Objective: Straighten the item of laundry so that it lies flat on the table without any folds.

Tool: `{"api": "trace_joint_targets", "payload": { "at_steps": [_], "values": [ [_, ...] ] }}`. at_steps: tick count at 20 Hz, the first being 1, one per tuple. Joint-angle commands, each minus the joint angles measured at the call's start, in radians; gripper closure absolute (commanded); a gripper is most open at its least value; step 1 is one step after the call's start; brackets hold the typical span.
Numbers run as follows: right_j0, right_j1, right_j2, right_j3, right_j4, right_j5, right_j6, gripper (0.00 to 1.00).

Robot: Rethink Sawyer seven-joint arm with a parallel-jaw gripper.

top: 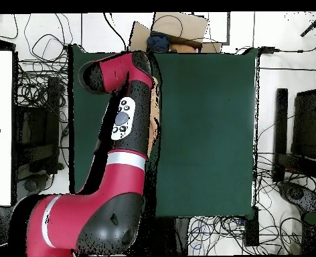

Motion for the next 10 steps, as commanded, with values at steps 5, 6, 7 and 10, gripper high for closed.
{"api": "trace_joint_targets", "payload": {
  "at_steps": [5, 6, 7, 10],
  "values": [
    [0.025, 0.013, 0.041, 0.072, 0.058, 0.131, 0.265, 0.0],
    [0.027, 0.014, 0.04, 0.068, 0.059, 0.137, 0.268, 0.0],
    [0.03, 0.014, 0.04, 0.07, 0.062, 0.137, 0.273, 0.0],
    [0.04, 0.02, 0.035, 0.067, 0.066, 0.138, 0.29, 0.0]
  ]
}}
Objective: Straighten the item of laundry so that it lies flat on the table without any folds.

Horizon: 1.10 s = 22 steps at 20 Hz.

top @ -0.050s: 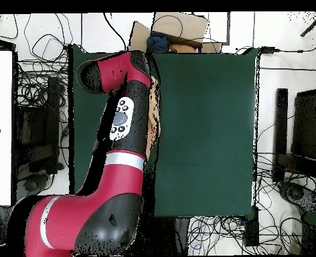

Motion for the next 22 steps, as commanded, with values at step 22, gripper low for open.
{"api": "trace_joint_targets", "payload": {
  "at_steps": [22],
  "values": [
    [0.072, 0.08, -0.003, 0.058, 0.021, 0.03, 0.373, 0.0]
  ]
}}
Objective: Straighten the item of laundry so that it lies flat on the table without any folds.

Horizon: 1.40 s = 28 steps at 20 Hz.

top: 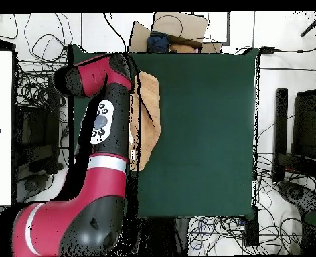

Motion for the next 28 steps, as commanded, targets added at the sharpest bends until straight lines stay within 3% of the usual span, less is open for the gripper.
{"api": "trace_joint_targets", "payload": {
  "at_steps": [1, 8, 28],
  "values": [
    [0.01, 0.077, -0.008, 0.053, 0.008, 0.012, 0.358, 0.0],
    [0.016, 0.116, -0.029, 0.025, -0.001, -0.006, 0.382, 0.0],
    [0.023, 0.122, -0.051, 0.054, -0.007, -0.053, 0.372, 0.0]
  ]
}}
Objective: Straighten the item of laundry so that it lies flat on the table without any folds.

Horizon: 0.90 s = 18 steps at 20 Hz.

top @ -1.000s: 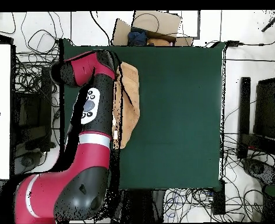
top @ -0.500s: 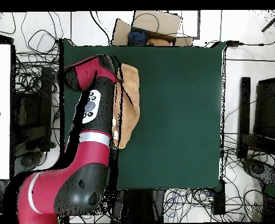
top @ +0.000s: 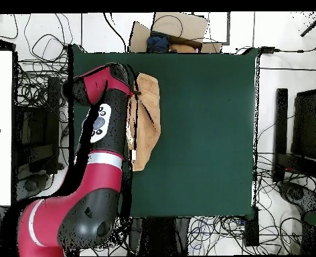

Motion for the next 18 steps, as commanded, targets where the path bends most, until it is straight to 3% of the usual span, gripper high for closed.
{"api": "trace_joint_targets", "payload": {
  "at_steps": [1, 18],
  "values": [
    [0.0, 0.018, 0.012, 0.073, -0.006, -0.047, 0.289, 0.0],
    [-0.006, 0.018, -0.005, 0.029, -0.001, 0.02, 0.271, 0.0]
  ]
}}
